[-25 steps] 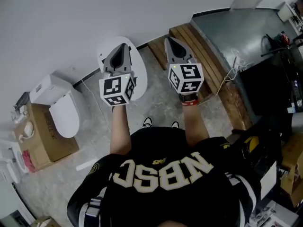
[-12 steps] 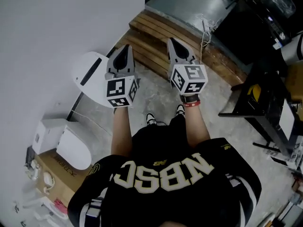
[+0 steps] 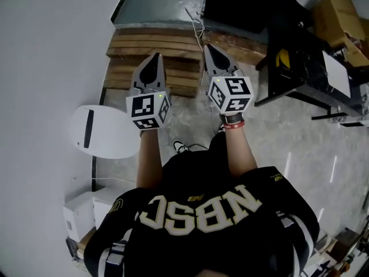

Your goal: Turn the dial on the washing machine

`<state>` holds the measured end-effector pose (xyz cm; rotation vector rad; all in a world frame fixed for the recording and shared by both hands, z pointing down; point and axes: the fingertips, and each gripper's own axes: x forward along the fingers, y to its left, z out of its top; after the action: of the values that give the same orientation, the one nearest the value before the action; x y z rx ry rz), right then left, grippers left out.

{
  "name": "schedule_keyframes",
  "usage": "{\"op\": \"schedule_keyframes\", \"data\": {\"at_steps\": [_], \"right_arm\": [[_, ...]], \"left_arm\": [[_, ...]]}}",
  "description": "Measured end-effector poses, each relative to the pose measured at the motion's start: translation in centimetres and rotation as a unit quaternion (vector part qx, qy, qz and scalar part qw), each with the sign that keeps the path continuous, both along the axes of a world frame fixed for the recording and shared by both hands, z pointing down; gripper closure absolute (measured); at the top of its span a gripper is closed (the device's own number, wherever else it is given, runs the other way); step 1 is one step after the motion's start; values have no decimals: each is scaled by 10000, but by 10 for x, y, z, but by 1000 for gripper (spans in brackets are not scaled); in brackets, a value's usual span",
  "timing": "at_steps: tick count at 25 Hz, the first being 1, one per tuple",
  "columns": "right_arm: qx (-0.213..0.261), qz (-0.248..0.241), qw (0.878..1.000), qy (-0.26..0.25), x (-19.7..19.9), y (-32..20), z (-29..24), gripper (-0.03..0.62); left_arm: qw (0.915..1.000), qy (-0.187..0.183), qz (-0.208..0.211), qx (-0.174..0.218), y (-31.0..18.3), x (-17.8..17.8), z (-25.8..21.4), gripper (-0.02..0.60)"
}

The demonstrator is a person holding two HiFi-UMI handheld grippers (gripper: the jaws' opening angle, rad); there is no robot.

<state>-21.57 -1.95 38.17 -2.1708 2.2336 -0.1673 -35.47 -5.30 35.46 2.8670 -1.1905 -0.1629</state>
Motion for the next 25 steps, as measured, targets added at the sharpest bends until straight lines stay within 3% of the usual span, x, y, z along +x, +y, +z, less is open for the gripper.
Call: {"op": "schedule_keyframes", "data": {"at_steps": [6, 12, 25], "right_arm": [[-77, 810, 9967, -36, 111, 37, -1, 588], [-104, 1252, 9921, 65, 214, 65, -2, 588], [-103, 1355, 9905, 212, 383, 61, -7, 588]], "left_arm": [[9963, -27, 857, 43, 13, 123, -11, 568], [9916, -80, 1277, 183, 31, 234, -14, 568], [9905, -79, 1344, 268, 26, 407, -16, 568]]}}
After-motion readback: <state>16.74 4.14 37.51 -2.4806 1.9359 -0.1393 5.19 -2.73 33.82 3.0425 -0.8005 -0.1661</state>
